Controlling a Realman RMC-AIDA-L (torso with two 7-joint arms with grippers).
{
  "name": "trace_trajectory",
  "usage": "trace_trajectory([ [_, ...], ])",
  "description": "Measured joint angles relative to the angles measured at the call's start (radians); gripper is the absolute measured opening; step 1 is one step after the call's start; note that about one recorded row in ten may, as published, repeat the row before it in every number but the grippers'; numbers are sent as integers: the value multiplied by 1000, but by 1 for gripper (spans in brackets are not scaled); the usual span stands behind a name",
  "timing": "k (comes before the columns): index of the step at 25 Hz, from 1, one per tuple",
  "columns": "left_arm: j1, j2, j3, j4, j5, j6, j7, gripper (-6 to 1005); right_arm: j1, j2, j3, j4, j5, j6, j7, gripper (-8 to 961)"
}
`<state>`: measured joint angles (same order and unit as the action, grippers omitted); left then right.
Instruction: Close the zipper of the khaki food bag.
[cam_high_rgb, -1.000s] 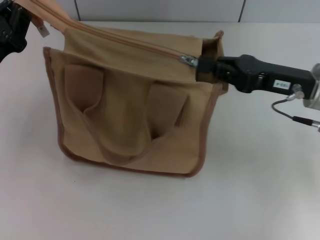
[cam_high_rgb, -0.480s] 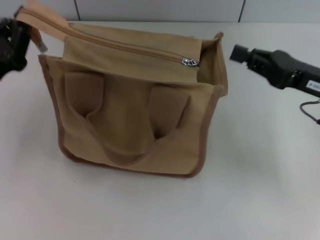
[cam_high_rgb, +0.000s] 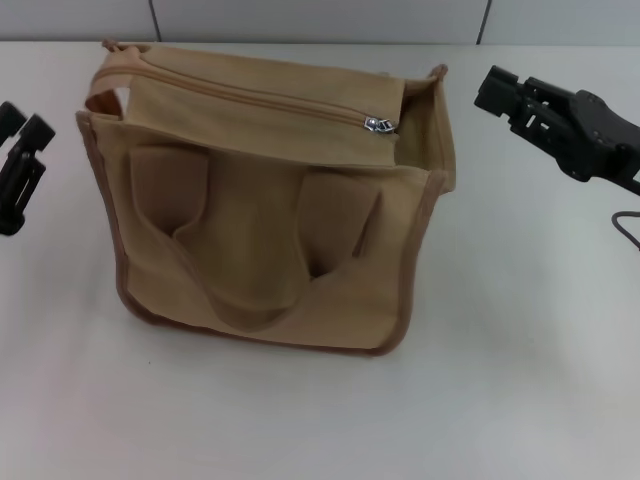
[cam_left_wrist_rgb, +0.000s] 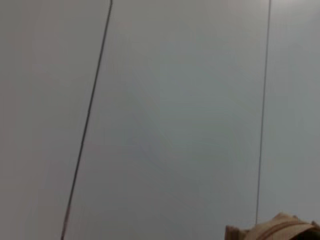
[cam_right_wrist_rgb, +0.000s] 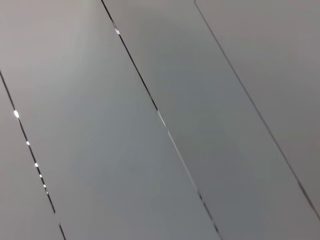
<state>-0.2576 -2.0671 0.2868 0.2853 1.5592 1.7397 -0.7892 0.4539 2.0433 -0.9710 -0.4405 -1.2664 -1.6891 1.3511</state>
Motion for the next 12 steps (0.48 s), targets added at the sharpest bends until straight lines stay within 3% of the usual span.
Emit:
trace_trajectory([
  [2,17,3,0,3,2,-6,-4,231,-2,13,4,9,23,-23,-44,232],
  [3,38,7,6,7,8,-20,-6,273,-5,30,6,12,37,-53,-110,244],
  [9,90,19,26,9,24,-22,-2,498,3,37,-5,21,33,-60,-210,318],
  [12,115,33,80,12,43,7,-2,585,6,40,1,51,34,-59,-274,355],
])
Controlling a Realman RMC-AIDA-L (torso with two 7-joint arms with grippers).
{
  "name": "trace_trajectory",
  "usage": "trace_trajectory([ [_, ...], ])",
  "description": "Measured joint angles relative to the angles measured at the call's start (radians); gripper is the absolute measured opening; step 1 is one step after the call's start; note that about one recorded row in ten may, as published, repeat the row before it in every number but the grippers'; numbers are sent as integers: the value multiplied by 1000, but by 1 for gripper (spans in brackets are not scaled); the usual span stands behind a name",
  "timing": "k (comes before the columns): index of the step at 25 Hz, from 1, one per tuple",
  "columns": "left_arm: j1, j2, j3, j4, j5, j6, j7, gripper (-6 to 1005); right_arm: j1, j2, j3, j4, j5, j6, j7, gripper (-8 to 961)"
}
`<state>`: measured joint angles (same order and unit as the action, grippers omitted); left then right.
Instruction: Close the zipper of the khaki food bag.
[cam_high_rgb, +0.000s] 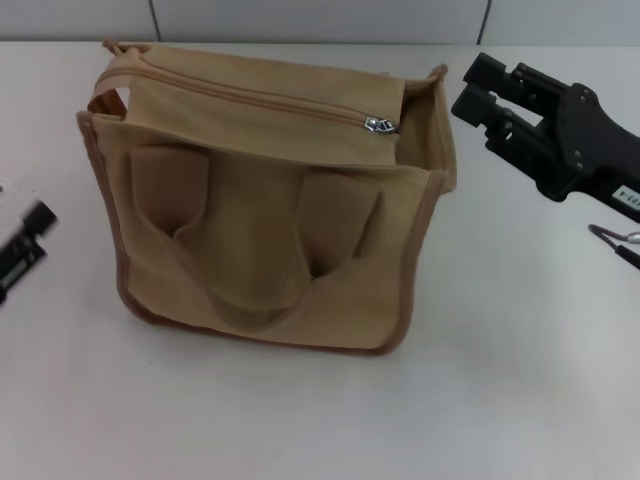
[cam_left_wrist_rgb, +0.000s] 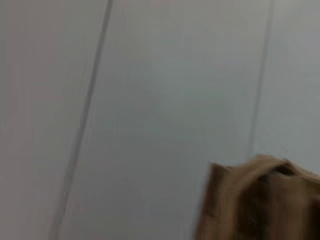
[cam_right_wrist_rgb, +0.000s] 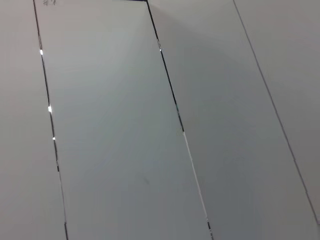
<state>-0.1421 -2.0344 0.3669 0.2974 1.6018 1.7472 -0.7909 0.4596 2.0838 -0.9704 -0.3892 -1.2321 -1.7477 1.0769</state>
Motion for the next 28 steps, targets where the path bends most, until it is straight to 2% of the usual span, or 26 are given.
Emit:
trace_trajectory([
  [4,-6,27,111,8,92,81,-7,697,-4,3,0,44,22,-33,-78,404],
  [8,-12,25,126,33,121,129,-3,795,-7,3,-13,71,9,-100,-163,577],
  [10,-20,18,129,60,146,139,0,794,-2,2,-49,66,-26,-113,-180,655],
  [11,-28,15,129,78,171,141,1,793,10,-1,-106,48,-82,-108,-180,691],
  [14,-53,15,130,113,260,148,-4,791,25,-3,-153,36,-145,-100,-180,797],
  [16,-77,21,130,119,326,154,-12,791,47,-2,-185,24,-265,-76,-183,806],
  [20,-107,27,131,133,403,161,-35,791,60,2,-194,21,-350,-56,-183,824],
  [28,-122,24,156,193,514,163,-37,791,59,1,-241,35,-370,-5,-177,824],
])
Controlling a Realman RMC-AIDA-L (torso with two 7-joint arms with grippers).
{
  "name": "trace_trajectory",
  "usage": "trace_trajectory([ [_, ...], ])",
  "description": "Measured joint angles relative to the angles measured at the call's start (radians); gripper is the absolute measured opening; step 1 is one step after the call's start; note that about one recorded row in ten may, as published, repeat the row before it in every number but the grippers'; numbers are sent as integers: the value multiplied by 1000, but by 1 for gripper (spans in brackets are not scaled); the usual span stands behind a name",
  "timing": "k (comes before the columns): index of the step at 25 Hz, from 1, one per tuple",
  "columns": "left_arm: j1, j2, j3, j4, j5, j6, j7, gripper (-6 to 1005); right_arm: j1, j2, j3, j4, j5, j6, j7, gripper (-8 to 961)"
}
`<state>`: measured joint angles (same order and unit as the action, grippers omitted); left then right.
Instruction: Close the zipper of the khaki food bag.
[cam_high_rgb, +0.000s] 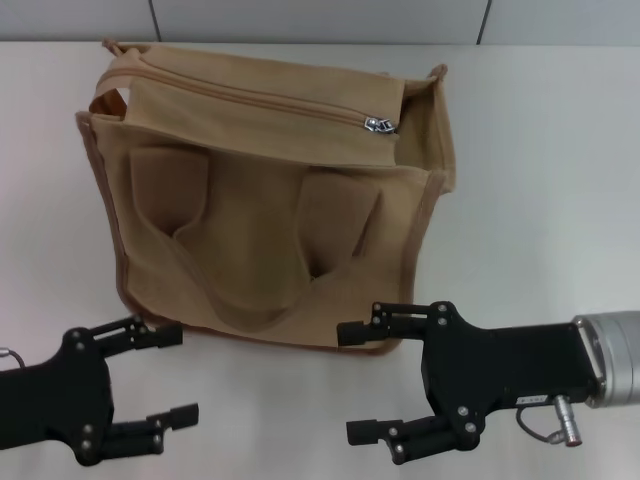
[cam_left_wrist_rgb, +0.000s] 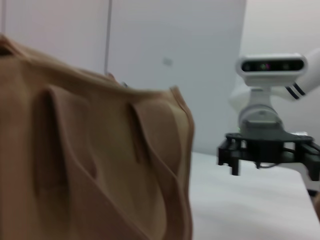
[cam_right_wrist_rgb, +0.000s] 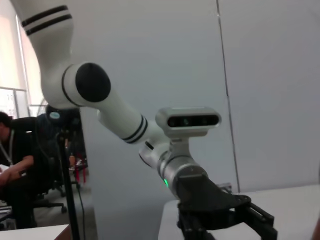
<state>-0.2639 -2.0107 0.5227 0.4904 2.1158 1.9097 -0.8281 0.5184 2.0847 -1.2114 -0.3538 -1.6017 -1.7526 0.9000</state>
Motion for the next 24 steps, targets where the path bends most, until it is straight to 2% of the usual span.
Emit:
trace_trajectory([
  [4,-10,-3,0,2,38,0,0,791,-17,4,-2,20,7,32,-18,824],
  [13,-13,-6,10,2,43,0,0,791,-8,2,-26,14,-1,78,12,824],
  [24,-15,-12,22,2,44,-5,7,791,-6,5,-22,10,6,81,3,824],
])
